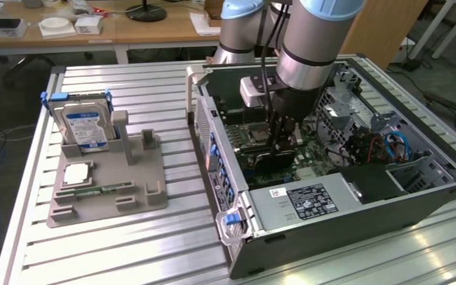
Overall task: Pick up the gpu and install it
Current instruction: 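Insert the gpu into the slot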
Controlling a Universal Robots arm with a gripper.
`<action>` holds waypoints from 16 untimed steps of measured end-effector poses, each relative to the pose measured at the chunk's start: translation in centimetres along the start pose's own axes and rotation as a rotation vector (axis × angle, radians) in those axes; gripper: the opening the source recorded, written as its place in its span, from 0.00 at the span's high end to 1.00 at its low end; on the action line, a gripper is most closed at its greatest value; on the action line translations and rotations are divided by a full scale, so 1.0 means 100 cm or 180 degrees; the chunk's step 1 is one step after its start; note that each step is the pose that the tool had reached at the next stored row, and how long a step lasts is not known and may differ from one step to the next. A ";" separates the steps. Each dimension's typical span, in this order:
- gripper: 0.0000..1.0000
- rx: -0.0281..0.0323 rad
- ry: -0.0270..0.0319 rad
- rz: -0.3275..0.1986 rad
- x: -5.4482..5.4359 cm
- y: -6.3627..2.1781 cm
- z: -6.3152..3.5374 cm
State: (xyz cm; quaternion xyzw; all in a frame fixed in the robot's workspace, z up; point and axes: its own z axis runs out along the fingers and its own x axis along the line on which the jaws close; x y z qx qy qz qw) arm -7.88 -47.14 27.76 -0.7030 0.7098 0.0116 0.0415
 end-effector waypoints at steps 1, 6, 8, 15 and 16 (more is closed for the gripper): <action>0.69 0.0000 0.0000 0.0000 0.000 0.0000 0.0000; 0.90 0.0000 0.0001 0.0000 0.000 0.0000 -0.0001; 0.90 0.0000 0.0001 0.0000 0.000 0.0000 -0.0002; 0.90 0.0000 0.0001 0.0000 0.000 0.0000 -0.0001; 0.90 0.0000 0.0001 0.0000 0.000 0.0000 -0.0001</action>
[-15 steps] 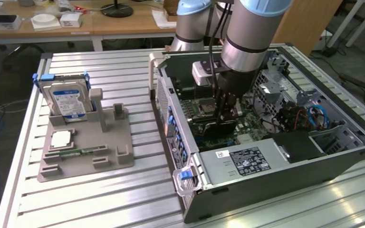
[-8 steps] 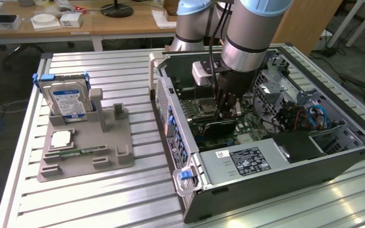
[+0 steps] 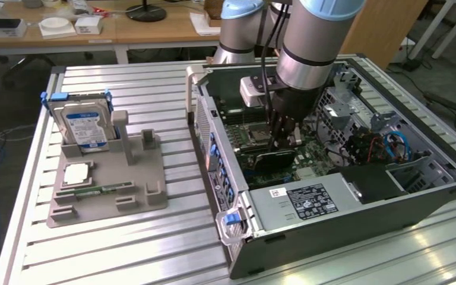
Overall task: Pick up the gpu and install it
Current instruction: 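Press down on the gpu until it lock into place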
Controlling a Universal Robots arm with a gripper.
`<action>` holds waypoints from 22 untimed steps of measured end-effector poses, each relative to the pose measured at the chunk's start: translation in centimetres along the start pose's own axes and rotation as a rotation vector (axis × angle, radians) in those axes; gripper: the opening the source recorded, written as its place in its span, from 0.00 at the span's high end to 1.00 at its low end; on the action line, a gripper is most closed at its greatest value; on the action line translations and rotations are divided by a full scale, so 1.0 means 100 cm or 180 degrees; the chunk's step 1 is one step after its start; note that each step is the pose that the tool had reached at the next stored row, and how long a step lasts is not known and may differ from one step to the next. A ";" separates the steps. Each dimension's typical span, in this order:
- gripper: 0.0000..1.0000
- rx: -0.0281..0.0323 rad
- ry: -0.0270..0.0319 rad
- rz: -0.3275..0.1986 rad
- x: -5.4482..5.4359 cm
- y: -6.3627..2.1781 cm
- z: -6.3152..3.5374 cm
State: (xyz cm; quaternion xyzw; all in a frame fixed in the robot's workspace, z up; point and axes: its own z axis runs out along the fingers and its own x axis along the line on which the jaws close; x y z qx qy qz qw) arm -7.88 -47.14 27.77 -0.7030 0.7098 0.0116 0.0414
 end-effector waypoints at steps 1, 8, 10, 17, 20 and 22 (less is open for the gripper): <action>0.90 0.0000 0.0000 0.0000 0.000 0.0000 0.0000; 0.90 0.0000 0.0000 0.0001 0.000 0.0009 -0.0003; 0.90 0.0000 0.0000 0.0000 0.000 0.0034 -0.0009; 0.90 0.0010 0.0000 -0.0001 0.000 0.0215 -0.0030; 0.90 0.0010 0.0001 -0.0001 0.000 0.0330 -0.0037; 0.90 0.0010 0.0000 -0.0001 0.000 0.0369 -0.0038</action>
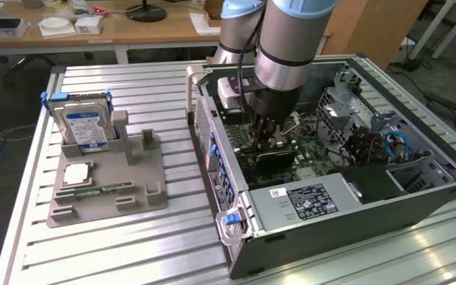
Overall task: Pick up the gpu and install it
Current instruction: 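Press down on the gpu until it lock into place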
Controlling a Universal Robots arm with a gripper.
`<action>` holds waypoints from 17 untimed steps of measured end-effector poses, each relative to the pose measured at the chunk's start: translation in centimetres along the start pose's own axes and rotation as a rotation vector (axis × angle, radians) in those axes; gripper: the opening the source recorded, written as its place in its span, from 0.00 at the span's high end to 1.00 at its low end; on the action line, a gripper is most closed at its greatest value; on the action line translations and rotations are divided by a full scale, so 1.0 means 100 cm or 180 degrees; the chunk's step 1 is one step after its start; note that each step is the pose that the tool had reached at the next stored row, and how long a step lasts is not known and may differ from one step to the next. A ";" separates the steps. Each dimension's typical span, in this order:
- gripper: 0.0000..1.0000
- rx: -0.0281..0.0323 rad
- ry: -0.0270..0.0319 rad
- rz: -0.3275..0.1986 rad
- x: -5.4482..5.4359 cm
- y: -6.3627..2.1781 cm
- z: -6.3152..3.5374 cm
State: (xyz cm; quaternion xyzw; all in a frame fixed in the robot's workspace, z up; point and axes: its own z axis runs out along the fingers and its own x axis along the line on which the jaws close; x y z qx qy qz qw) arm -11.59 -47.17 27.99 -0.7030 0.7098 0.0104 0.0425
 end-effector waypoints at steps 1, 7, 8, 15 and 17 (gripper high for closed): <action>0.90 0.0000 0.0000 0.0000 0.000 0.0013 -0.0001; 0.90 -0.0034 0.0001 0.0002 0.000 0.0023 -0.0064; 0.90 -0.0039 0.0001 0.0003 -0.001 0.0023 -0.0067; 0.90 -0.0076 0.0002 0.0005 0.000 0.0035 -0.0068; 0.90 -0.0094 0.0001 0.0007 0.000 0.0036 -0.0067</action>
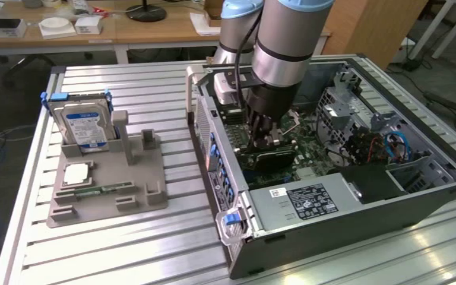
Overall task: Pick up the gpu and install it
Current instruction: 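Press down on the gpu until it lock into place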
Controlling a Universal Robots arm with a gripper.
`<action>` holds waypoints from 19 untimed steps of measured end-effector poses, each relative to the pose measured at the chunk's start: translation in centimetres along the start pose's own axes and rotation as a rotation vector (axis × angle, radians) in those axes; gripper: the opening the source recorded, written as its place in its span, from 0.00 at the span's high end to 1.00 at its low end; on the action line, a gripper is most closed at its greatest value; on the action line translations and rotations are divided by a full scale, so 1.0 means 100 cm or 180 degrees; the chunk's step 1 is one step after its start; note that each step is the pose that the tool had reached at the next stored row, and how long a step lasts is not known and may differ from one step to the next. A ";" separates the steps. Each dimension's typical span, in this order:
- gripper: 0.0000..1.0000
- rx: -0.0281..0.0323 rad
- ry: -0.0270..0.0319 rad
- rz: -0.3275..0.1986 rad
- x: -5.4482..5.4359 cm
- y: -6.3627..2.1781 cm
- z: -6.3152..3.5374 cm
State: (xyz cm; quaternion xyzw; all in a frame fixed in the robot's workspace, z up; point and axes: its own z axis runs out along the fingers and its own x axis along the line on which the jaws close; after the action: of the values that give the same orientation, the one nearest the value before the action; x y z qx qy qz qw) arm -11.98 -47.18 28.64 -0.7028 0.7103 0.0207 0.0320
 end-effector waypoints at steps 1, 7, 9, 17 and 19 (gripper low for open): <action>0.90 -0.0019 0.0000 0.0001 0.000 0.0001 -0.0003; 0.90 -0.0166 0.0000 0.0013 0.000 0.0001 -0.0059; 0.90 -0.0281 0.0002 0.0021 0.000 0.0000 -0.0060; 0.90 -0.0715 0.0009 0.0054 -0.001 -0.0093 -0.0078; 0.90 -0.0787 0.0010 0.0059 -0.001 -0.0108 -0.0078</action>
State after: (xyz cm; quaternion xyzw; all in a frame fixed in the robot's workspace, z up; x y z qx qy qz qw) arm -10.92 -47.17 29.44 -0.6948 0.7089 0.1073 -0.0562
